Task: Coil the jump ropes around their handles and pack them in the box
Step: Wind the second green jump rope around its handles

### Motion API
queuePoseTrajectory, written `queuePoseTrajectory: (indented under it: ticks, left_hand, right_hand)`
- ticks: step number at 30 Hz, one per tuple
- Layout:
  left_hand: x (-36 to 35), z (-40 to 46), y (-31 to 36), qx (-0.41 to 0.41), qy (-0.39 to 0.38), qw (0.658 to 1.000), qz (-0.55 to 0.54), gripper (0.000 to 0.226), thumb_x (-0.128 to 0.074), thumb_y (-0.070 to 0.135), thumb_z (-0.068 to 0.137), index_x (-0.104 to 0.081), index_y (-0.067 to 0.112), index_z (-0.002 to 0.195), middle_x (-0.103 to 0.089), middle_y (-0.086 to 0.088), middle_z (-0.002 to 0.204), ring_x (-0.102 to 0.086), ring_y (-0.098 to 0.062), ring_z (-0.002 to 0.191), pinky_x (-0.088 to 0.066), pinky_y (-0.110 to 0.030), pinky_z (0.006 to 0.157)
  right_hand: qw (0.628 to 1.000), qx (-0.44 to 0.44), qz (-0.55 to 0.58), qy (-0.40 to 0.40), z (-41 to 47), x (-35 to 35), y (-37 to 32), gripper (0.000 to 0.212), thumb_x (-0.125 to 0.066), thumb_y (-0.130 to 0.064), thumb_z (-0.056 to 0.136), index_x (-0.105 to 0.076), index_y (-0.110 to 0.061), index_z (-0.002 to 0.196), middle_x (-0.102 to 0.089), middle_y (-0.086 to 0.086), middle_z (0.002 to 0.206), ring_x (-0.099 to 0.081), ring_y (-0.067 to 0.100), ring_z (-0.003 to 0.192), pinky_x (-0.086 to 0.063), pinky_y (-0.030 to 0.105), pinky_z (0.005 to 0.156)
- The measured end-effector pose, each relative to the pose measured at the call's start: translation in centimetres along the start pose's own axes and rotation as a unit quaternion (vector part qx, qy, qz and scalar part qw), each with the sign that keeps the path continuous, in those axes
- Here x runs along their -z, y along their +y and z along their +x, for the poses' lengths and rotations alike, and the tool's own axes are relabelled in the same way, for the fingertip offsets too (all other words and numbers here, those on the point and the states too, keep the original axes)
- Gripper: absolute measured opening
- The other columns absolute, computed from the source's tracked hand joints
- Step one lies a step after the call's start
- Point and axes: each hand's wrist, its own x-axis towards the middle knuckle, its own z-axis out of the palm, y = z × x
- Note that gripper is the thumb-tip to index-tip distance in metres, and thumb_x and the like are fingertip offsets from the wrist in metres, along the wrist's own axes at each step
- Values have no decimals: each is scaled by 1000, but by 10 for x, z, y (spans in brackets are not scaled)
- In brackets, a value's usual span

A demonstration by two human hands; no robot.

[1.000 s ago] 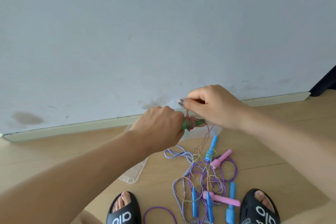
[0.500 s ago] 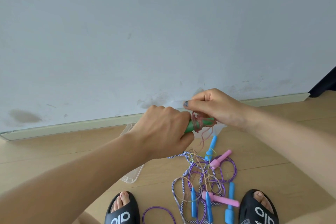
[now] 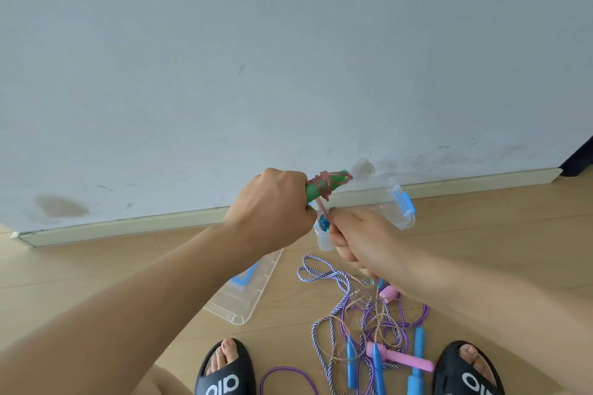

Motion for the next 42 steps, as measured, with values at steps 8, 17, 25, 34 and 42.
queuePoseTrajectory:
  ticks: [8,17,25,34,42]
  left_hand:
    - [-16,-1,6,-83,-63,984,143,8,-49,20,85,-44,17,78,-38,2,64,-49,-30,66,-35,-32,56]
    - [-11,-24,24,-230,-38,970,66,12,-41,25,92,-33,16,91,-33,4,71,-39,-25,58,-32,-36,56]
    - [1,-29,15,-279,45,944,173,16,-69,17,75,-55,9,78,-53,-10,87,-6,-11,42,-27,-30,32]
    - [-4,-30,19,-333,51,921,196,32,-39,-4,69,-52,3,97,-49,-11,78,-19,-21,56,-19,-32,53]
    - [7,-27,19,-261,53,961,77,28,-68,14,83,-51,19,105,-49,-2,87,-46,-24,57,-39,-33,48]
  right_hand:
    - [922,237,-293,87,-31,26,-25,51,-46,-46,95,-35,-11,60,-33,-2,45,-39,13,45,-28,25,47]
    - [927,270,-251,73,5,66,-28,54,-55,-42,96,-29,-14,58,-24,-2,55,-22,11,51,-20,25,49]
    - [963,231,-136,-5,12,76,-21,52,-60,-41,95,-41,-8,60,-34,0,56,-29,14,55,-27,25,52]
    - [969,214,-99,-69,15,63,-16,48,-53,-40,99,-46,-4,68,-34,-5,57,-30,10,54,-30,16,48]
    - [983,182,2,-18,32,53,-6,55,-53,-39,100,-46,5,69,-38,2,58,-36,14,55,-32,24,52]
